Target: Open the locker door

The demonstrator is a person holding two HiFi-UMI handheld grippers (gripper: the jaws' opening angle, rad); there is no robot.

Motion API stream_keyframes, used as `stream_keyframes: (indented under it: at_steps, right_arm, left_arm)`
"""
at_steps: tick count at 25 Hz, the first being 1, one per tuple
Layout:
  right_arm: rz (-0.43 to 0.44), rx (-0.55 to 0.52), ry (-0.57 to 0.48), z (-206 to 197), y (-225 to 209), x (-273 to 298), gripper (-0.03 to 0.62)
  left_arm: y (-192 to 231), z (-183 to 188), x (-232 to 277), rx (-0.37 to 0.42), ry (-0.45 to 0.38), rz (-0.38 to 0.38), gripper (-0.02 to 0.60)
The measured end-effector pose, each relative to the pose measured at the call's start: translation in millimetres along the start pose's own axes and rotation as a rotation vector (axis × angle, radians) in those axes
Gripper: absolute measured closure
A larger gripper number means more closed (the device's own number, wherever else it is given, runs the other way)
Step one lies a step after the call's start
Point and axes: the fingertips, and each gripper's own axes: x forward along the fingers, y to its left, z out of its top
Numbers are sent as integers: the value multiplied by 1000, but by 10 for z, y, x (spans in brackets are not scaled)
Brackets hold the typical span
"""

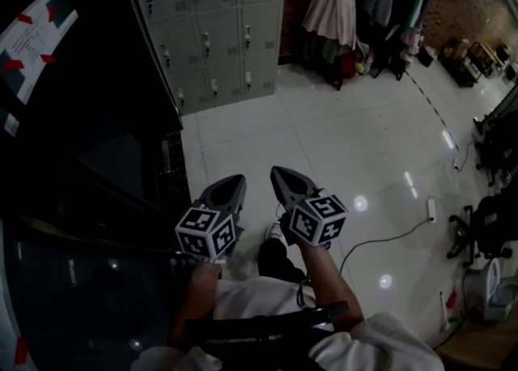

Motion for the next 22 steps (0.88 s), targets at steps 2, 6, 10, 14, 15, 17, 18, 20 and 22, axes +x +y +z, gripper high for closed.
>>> stream_keyframes:
  at_steps: [2, 6, 10, 14, 15, 17, 18, 20, 22]
  right_arm:
    - [7, -11, -5, 150, -211, 214, 587]
    - [0, -4, -28, 511, -736, 556, 588]
    - [-1, 0, -54, 869, -1223, 798, 586]
    - [19, 12, -46, 1050, -1603, 1014, 586]
    - [20, 15, -40, 1058, -1687, 1058, 586]
    - [18, 25, -30, 1063, -1857, 1145, 586]
    - [16, 32, -25, 1067, -1944, 1191, 586]
    - [15, 46, -11, 1062, -2084, 1293, 586]
    - [20, 47, 8, 1049, -2170, 1440, 587]
  left_arm:
    - [128, 117, 296, 7, 0, 6, 583]
    - [280, 438, 933, 26, 1, 1, 583]
    - [322, 774, 1527, 56, -8, -9, 583]
    - [359, 924, 2033, 61, -1, -16, 583]
    - [375, 930, 2130, 58, 2, -15, 583]
    - [418, 935, 2304, 51, 5, -13, 583]
    - [446, 940, 2388, 48, 8, -11, 583]
    - [530, 953, 2533, 35, 12, -3, 583]
    - [668, 985, 2660, 17, 10, 7, 583]
